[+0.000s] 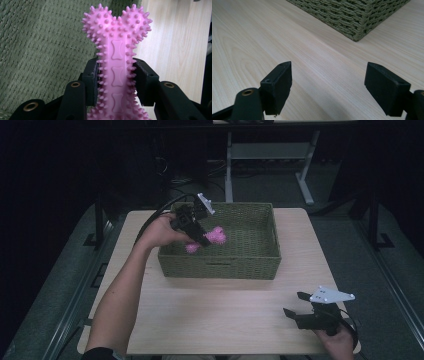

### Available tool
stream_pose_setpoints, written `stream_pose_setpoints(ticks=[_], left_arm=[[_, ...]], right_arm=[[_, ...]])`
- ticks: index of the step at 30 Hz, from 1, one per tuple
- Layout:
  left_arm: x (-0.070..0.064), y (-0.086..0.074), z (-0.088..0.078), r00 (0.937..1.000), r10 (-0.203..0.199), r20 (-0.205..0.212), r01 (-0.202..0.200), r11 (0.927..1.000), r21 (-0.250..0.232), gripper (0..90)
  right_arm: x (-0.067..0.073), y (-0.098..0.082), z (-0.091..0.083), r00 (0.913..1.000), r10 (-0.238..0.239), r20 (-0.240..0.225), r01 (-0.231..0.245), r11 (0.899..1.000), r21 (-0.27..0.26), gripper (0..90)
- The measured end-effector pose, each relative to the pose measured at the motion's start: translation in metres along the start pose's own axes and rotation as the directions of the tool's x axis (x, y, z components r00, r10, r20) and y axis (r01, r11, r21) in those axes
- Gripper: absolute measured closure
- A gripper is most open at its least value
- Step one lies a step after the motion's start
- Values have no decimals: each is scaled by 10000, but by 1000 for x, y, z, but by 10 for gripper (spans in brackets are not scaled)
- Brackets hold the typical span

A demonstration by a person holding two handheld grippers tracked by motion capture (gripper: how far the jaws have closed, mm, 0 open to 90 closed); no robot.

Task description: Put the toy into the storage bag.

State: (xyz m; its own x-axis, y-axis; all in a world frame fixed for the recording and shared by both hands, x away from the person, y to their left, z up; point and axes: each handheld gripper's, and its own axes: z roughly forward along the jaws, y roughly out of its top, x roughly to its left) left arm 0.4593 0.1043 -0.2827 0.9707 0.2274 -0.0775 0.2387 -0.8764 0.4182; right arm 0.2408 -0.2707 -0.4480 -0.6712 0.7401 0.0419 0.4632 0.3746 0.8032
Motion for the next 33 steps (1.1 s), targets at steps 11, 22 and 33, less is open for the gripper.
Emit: stream_pose_setpoints(ticks=[11, 22, 33], left_arm=[[16, -3, 12, 9992, -393, -60, 394, 9991, 181, 582], [26, -6, 23, 9973, -732, -84, 734, 9968, 315, 580], [37, -18, 33, 9925, -1209, 175, 1207, 9926, 130, 580]], right_arm=[[0, 0, -1, 10000, -20, -15, 20, 10000, -4, 216], [1, -1, -1, 10000, -14, -53, 14, 10000, -29, 216], [1, -1, -1, 10000, -8, -62, 8, 10000, -48, 216]])
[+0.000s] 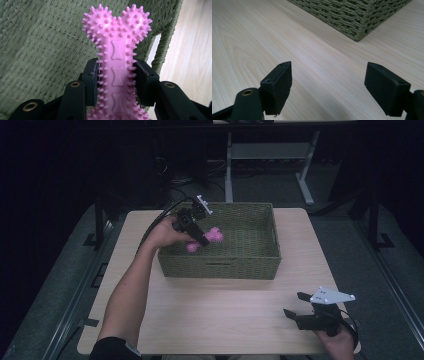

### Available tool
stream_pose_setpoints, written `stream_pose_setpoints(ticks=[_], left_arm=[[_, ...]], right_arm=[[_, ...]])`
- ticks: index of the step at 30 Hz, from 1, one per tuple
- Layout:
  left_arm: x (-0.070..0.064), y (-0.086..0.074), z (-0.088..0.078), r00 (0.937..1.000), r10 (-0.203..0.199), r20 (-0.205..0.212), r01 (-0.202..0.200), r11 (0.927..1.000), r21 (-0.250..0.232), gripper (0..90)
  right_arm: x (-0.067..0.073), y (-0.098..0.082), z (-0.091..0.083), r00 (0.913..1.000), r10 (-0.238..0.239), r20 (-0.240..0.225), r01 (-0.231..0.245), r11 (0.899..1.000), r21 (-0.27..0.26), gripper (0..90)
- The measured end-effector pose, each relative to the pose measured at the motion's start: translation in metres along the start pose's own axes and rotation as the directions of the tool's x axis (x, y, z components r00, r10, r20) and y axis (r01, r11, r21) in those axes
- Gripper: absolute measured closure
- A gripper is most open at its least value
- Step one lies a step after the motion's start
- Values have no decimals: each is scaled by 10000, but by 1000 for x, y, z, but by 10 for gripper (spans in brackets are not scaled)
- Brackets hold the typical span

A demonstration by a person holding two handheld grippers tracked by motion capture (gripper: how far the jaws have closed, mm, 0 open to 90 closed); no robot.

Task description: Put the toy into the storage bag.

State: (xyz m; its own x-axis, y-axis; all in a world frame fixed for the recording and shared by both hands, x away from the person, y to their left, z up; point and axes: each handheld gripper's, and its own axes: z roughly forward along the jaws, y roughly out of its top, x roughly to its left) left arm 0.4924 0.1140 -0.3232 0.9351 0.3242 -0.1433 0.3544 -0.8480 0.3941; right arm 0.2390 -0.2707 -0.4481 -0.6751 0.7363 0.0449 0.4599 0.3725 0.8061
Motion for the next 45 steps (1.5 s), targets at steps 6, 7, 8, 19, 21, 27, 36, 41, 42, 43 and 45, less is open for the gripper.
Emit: stream_pose_setpoints(ticks=[6, 7, 8, 19, 21, 27, 36, 41, 42, 43, 45], left_arm=[[3, -3, 4, 9999, -14, -149, 16, 9999, 138, 580], [4, -3, 5, 9999, -13, -169, 15, 9999, 123, 580], [4, -2, 5, 9998, 13, -196, -11, 9999, 125, 580], [6, 0, 16, 9999, 61, -87, -60, 9999, 126, 579], [6, 0, 18, 9999, 76, -68, -74, 9998, 197, 579], [7, -1, 25, 10000, 76, 52, -78, 9993, 369, 579], [9, -1, 28, 9999, 80, 97, -83, 9995, 313, 577], [9, -2, 29, 9999, 47, 149, -52, 9994, 339, 577], [9, -2, 30, 9999, 60, 144, -65, 9994, 351, 577], [9, -1, 30, 9999, 37, 122, -41, 9994, 335, 577], [9, -1, 30, 9999, 53, 138, -59, 9993, 377, 577]], right_arm=[[1, 0, 1, 10000, 29, -34, -29, 10000, 11, 216], [1, 0, 1, 10000, 29, -35, -29, 10000, 8, 216], [1, 0, 1, 10000, 25, -30, -25, 10000, 4, 217], [0, 0, 0, 10000, 7, 13, -7, 10000, 29, 216], [0, -1, 0, 10000, 27, 16, -27, 10000, 16, 216], [0, -1, 0, 10000, 46, 26, -46, 10000, 29, 216], [0, -1, 0, 10000, 79, 43, -79, 10000, 49, 216], [0, -1, 1, 10000, 65, 45, -65, 10000, 62, 216], [0, -1, 1, 10000, 65, 46, -65, 10000, 53, 216], [0, -1, 1, 10000, 76, 47, -77, 10000, 48, 216], [0, -1, 0, 10000, 58, 47, -58, 10000, 47, 216]])
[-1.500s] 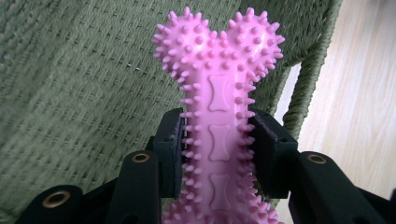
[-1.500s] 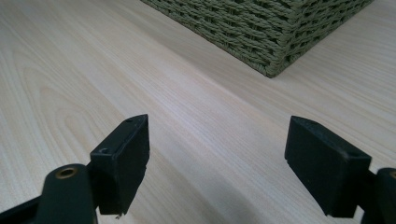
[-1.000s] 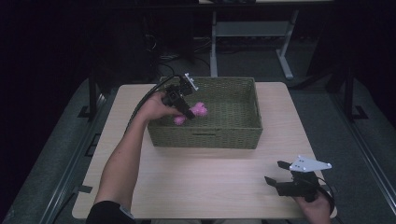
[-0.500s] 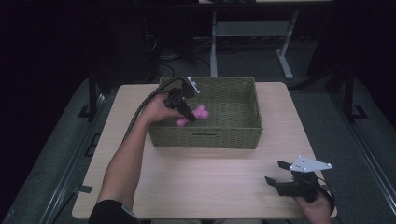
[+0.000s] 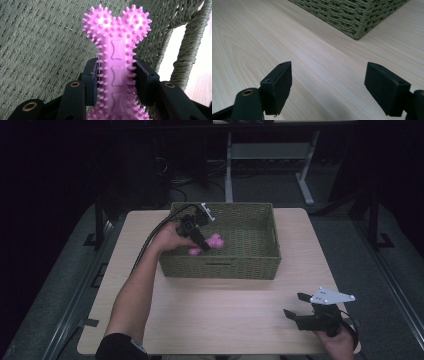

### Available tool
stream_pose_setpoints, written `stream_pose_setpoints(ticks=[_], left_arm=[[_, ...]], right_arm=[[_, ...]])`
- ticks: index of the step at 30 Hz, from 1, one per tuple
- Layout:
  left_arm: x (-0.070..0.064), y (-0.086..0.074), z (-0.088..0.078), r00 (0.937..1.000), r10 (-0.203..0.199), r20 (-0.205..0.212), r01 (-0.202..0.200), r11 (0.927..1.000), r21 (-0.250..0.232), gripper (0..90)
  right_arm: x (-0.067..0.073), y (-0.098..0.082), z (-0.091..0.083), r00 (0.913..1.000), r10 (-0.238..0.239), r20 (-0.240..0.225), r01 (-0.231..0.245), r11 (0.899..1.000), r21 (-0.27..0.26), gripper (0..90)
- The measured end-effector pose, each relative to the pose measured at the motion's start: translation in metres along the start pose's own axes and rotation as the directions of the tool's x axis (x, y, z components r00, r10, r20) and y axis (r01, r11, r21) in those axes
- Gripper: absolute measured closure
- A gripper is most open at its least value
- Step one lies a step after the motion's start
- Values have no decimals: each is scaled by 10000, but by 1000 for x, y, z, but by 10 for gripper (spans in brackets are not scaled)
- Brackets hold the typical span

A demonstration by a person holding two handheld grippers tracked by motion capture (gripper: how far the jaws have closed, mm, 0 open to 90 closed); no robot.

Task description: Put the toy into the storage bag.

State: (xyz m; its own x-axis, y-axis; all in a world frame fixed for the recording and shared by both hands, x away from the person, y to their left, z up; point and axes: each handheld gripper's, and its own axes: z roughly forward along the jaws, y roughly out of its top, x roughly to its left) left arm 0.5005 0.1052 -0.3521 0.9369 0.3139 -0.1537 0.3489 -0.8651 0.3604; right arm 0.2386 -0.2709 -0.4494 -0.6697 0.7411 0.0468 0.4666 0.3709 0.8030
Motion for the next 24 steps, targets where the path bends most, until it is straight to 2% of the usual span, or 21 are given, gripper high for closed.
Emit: stream_pose_setpoints(ticks=[10, 21, 24], left_arm=[[2, 3, 6, 9999, 160, -3, -160, 9990, 414, 577], [3, 4, 7, 9998, 163, 145, -167, 9995, 282, 572], [3, 5, 4, 9997, 161, 207, -163, 9998, 66, 571]], right_arm=[[-1, 0, 0, 10000, 23, 32, -23, 10000, 16, 216], [-1, -1, -1, 10000, 12, 43, -12, 10000, 0, 216], [-1, -1, -1, 10000, 51, 49, -51, 10000, -6, 216]])
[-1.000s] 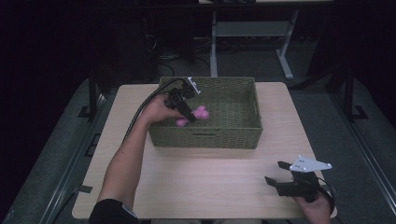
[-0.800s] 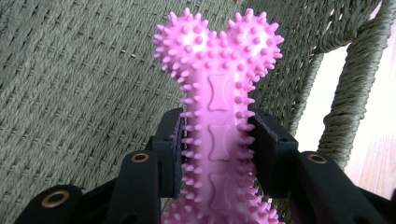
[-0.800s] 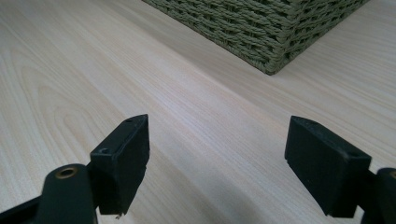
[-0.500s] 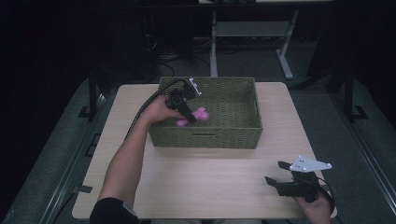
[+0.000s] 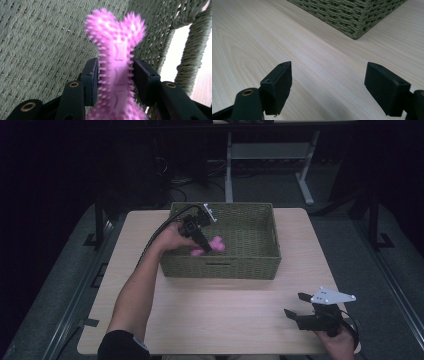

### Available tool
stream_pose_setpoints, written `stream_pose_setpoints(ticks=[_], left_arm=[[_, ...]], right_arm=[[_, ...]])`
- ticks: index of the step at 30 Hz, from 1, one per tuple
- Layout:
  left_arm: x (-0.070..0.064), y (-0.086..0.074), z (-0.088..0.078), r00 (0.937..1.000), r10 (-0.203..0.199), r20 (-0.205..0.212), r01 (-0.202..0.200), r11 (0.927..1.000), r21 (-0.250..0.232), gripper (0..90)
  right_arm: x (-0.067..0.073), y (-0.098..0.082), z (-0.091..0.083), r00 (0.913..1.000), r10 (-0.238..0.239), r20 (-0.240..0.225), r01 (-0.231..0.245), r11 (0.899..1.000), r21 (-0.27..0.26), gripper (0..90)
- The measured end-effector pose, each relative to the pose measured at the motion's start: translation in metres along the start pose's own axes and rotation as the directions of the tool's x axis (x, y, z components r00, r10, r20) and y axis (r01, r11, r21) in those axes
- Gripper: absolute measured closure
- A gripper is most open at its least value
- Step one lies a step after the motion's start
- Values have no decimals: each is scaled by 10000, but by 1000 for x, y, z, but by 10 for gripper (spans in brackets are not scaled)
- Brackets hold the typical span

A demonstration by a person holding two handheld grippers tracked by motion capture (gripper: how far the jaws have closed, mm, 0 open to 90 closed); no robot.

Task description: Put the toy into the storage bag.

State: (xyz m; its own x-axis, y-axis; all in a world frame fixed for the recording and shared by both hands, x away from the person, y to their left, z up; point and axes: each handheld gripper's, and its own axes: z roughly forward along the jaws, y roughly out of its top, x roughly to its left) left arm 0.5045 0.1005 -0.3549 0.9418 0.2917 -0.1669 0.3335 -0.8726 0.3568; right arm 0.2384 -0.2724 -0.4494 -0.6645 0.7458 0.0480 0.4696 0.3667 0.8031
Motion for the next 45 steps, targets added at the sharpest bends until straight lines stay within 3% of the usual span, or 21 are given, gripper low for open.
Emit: stream_pose_setpoints(ticks=[2, 19, 23, 34, 37, 40, 45], left_arm=[[0, 0, -3, 10000, -58, -12, 58, 9998, -196, 561], [-10, 1, -9, 10000, -24, 61, 25, 9999, -115, 490], [-15, 2, -13, 9999, -43, -161, 40, 9998, -201, 415], [-32, 3, -26, 9989, 249, -407, -274, 9976, -639, 379], [-36, -1, -28, 9994, 177, -292, -204, 9954, -940, 381], [-41, -3, -30, 9986, 297, -442, -330, 9966, -756, 375], [-49, -8, -35, 9985, 310, -443, -356, 9935, -1083, 371]], right_arm=[[0, 0, 0, 10000, 1, 11, -1, 10000, -9, 216], [2, -2, -2, 10000, -39, 88, 40, 10000, -38, 216], [2, -1, -3, 9999, -23, 99, 23, 10000, -61, 216], [2, 0, -1, 10000, -3, 51, 3, 10000, 1, 216], [2, 0, 0, 10000, -86, 47, 86, 10000, -38, 216], [2, 0, -1, 10000, -68, 44, 68, 10000, -23, 216], [3, 0, 0, 10000, -78, 45, 78, 10000, 3, 216]])
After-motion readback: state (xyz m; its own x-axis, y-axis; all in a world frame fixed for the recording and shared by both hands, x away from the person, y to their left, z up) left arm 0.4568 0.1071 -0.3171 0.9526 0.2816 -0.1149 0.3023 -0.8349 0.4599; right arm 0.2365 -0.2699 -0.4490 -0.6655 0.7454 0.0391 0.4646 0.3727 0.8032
